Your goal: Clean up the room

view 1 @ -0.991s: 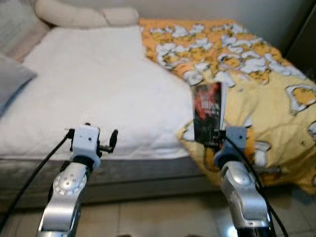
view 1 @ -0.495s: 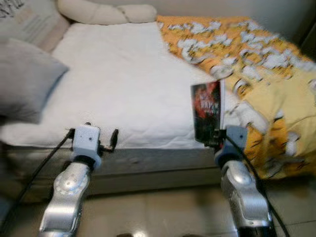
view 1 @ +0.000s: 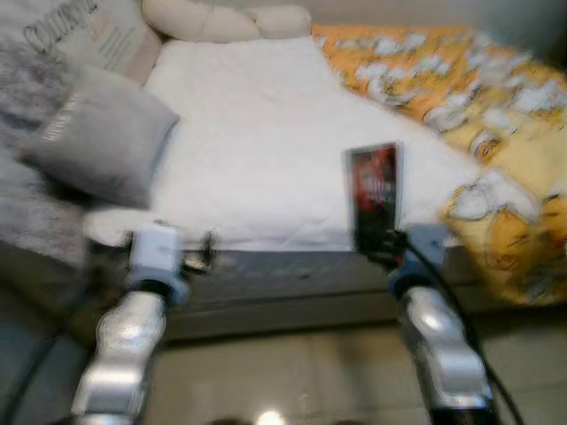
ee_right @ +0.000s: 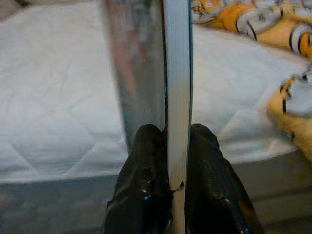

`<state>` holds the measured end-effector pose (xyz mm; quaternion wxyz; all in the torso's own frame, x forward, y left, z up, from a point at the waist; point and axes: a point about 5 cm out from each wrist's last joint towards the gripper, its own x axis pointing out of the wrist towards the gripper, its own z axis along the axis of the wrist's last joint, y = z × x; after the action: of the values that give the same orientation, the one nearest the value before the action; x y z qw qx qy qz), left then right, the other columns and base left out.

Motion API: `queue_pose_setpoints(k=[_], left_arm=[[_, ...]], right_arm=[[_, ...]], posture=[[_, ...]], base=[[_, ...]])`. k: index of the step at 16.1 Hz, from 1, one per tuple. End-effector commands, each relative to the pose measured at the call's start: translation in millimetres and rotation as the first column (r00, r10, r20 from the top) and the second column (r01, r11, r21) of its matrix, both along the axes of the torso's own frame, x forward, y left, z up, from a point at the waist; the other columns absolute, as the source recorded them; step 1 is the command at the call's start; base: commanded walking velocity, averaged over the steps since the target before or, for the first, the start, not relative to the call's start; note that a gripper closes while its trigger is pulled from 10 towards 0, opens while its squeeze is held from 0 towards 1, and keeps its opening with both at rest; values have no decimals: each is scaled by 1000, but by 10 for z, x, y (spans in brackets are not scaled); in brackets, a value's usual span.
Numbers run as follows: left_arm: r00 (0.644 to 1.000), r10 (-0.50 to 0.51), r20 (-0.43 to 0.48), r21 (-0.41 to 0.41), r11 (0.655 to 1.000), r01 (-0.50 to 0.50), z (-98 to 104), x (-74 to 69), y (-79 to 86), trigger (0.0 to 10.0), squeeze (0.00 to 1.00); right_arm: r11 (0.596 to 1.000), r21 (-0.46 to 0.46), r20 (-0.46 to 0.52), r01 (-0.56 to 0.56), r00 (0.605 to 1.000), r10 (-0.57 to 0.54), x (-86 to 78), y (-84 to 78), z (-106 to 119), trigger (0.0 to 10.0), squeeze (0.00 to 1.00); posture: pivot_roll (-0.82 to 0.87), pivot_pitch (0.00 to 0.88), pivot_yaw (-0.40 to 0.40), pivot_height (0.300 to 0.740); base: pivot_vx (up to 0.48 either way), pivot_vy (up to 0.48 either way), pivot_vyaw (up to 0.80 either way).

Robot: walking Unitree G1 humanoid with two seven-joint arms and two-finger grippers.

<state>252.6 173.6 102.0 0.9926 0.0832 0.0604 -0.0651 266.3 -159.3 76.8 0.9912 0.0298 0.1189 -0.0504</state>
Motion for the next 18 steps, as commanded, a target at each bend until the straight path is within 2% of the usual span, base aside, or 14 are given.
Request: queue_pose_setpoints(k=[1, 2, 3, 9, 18], left_arm=[[999, 26, 43, 13, 1000, -26, 114, 70, 82, 10000, 502], [996, 37, 77, -9, 999, -37, 214, 157, 75, 10000, 498], [996, 39, 82, -13, 999, -38, 235, 182, 73, 10000, 498], [996, 36, 86, -37, 999, -33, 241, 209, 58, 10000, 525], [995, 46, 84, -46, 998, -42, 240, 201, 88, 10000, 525]], right_arm=[[1000, 8, 60, -2, 998, 1, 73, 13, 138, 10000, 0], [1000, 23, 63, -3, 998, 1, 120, 21, 162, 10000, 0], [1000, 27, 64, -2, 998, 0, 134, 24, 170, 10000, 0], [1000, 26, 70, -3, 998, 2, 171, 15, 193, 10000, 0], [998, 8, 93, -64, 994, 63, 218, 75, 248, 10000, 0]], posture=[[-41, 0, -11, 740], [-43, 0, -9, 740], [-45, 0, -6, 740], [-45, 0, -11, 740], [-41, 0, -14, 740]], base=[[0, 0, 0], [0, 0, 0], [0, 0, 0], [0, 0, 0], [310, 0, 0]])
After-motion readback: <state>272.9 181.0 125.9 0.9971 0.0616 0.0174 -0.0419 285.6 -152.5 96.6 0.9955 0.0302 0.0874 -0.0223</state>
